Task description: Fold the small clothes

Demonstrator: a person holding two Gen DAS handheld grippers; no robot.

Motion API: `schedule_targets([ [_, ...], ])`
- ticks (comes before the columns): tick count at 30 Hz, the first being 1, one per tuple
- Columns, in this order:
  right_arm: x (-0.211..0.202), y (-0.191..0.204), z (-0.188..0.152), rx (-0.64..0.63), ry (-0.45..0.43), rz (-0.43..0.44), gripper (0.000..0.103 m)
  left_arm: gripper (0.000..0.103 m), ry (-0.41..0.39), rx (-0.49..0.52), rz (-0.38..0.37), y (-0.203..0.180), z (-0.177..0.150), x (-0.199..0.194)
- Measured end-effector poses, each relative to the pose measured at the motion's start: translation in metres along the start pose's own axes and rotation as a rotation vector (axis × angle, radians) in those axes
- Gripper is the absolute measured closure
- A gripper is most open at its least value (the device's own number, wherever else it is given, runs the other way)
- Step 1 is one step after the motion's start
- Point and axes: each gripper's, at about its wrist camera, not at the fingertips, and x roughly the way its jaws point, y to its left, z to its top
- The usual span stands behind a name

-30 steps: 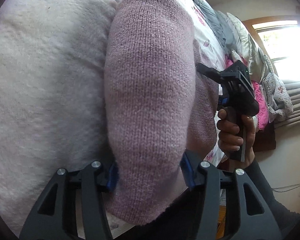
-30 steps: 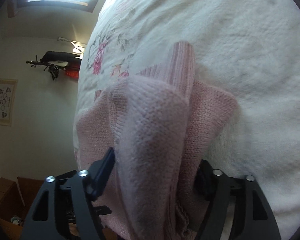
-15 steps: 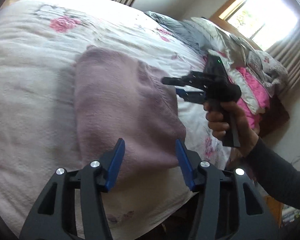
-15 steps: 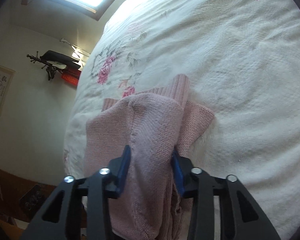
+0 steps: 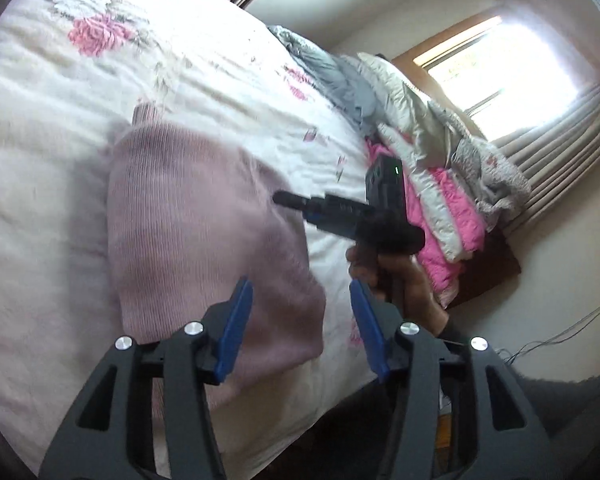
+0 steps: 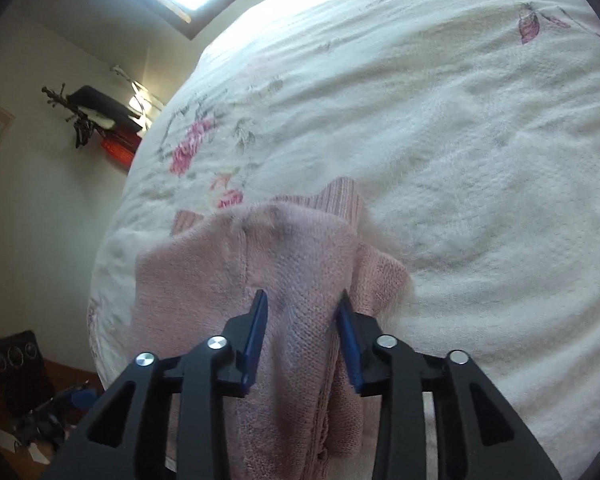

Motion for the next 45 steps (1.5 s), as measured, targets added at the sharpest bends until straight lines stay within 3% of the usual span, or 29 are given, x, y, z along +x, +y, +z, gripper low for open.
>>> schedule_targets([
  [3,-0.027,0.000,0.001,0.049,-0.091,0.040,0.067,0.051,0.001,-0.032,-0.004,0.022,0.040,0.009],
  [4,-0.031,0.003,-0.001,0.044,-0.093,0.066,0.067,0.051,0.023,-0.056,-0.020,0.032,0.051,0.017],
  [6,-0.026,0.013,-0.007,-0.006,-0.057,0.090,0.072,0.052,0.075,-0.074,0.023,0.050,0.064,0.037],
  [8,-0.006,0.017,-0.012,-0.046,0.013,0.082,0.079,0.072,0.134,-0.087,0.083,0.068,0.068,0.056],
  [9,0.006,0.014,-0.013,-0.050,0.043,0.057,0.088,0.090,0.143,-0.107,0.090,0.080,0.067,0.059],
  [10,0.018,0.008,-0.012,-0.049,0.062,0.034,0.095,0.102,0.143,-0.123,0.112,0.087,0.066,0.061],
  [15,0.035,-0.006,0.001,-0.029,0.088,0.034,0.103,0.102,0.128,-0.145,0.116,0.093,0.065,0.060],
  [17,0.025,-0.003,-0.001,-0.030,0.082,0.046,0.103,0.096,0.119,-0.091,0.161,0.078,0.066,0.052],
  [18,0.015,0.002,-0.004,-0.042,0.072,0.057,0.099,0.079,0.106,-0.051,0.170,0.064,0.065,0.045],
  [19,0.005,0.006,-0.010,-0.057,0.061,0.068,0.098,0.075,0.088,-0.007,0.169,0.050,0.062,0.038],
  [22,-0.018,0.021,-0.034,-0.101,0.061,0.129,0.098,0.074,0.111,0.123,0.159,0.016,0.042,0.031],
  [24,-0.014,0.024,-0.049,-0.129,0.101,0.122,0.098,0.075,0.175,0.175,0.236,0.015,0.027,0.046],
  [26,0.002,0.019,-0.059,-0.161,0.134,0.028,0.103,0.085,0.189,0.158,0.253,0.028,0.020,0.060],
  [27,0.005,0.014,-0.060,-0.165,0.130,0.008,0.103,0.094,0.184,0.134,0.251,0.034,0.021,0.062],
  [29,0.000,0.008,-0.059,-0.118,0.112,0.015,0.103,0.095,0.166,0.094,0.249,0.037,0.024,0.061],
  [31,-0.015,0.016,-0.062,-0.124,0.088,0.014,0.101,0.076,0.140,0.078,0.232,0.029,0.024,0.049],
  [36,-0.049,0.035,-0.092,-0.166,0.090,0.059,0.095,0.061,0.118,0.116,0.216,0.008,-0.006,0.018],
  [38,-0.040,0.028,-0.106,-0.162,0.128,0.027,0.095,0.062,0.150,0.119,0.289,0.017,-0.019,0.026],
  [39,-0.030,0.023,-0.111,-0.163,0.149,-0.016,0.101,0.062,0.149,0.103,0.297,0.023,-0.022,0.029],
  [42,-0.016,0.018,-0.116,-0.148,0.154,-0.045,0.103,0.063,0.127,0.065,0.290,0.027,-0.021,0.027],
  [44,-0.027,0.027,-0.117,-0.148,0.129,-0.032,0.095,0.057,0.114,0.076,0.328,0.017,-0.021,0.021],
  [45,-0.036,0.033,-0.119,-0.161,0.111,-0.035,0.090,0.047,0.105,0.089,0.350,0.009,-0.024,0.016],
])
